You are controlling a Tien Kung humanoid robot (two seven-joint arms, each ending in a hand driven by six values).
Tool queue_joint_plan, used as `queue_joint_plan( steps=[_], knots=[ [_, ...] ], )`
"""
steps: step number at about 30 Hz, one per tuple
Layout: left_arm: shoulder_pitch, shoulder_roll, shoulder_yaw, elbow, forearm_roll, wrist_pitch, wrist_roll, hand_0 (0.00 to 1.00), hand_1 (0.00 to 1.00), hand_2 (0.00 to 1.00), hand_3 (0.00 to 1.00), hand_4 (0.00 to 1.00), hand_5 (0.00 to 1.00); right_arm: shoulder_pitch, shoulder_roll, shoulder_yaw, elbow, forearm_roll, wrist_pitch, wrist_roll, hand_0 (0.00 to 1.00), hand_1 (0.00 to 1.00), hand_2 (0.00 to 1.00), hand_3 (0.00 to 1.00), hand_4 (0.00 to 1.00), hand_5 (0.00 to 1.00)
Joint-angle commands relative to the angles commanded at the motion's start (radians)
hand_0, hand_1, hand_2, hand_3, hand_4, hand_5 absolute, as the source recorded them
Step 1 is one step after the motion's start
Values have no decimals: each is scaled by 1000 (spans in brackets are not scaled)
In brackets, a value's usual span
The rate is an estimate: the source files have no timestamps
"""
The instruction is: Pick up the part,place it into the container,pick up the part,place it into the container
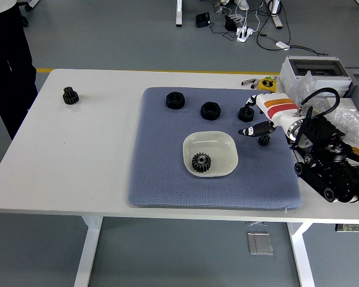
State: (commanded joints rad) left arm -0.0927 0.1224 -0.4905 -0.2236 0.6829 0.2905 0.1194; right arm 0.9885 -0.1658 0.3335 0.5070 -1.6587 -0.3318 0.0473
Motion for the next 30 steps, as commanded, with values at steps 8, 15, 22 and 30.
queue_joint_plan(
  steps=[8, 15, 22, 30],
  knots=[
    [-5, -2, 4, -3, 0, -2, 0, 627, 629, 619, 565, 630, 556, 7, 29, -138, -115, 236, -5, 12, 448, 569, 692, 617, 998, 484],
    [-8, -4, 12, -4, -8, -2, -2, 627, 630, 621, 564, 630, 556, -1, 29, -183, -131, 290, -14, 15, 435, 552, 680, 606, 993, 490],
    [-9, -5, 11, -4, -4, -3, -1, 627, 630, 620, 565, 630, 556, -13, 34, -226, -144, 333, -30, 15, 410, 531, 657, 587, 977, 496],
    [-11, -7, 8, -6, 6, -4, 2, 627, 631, 622, 565, 630, 556, -20, 45, -255, -146, 364, -56, 11, 344, 505, 605, 558, 947, 512]
  ],
)
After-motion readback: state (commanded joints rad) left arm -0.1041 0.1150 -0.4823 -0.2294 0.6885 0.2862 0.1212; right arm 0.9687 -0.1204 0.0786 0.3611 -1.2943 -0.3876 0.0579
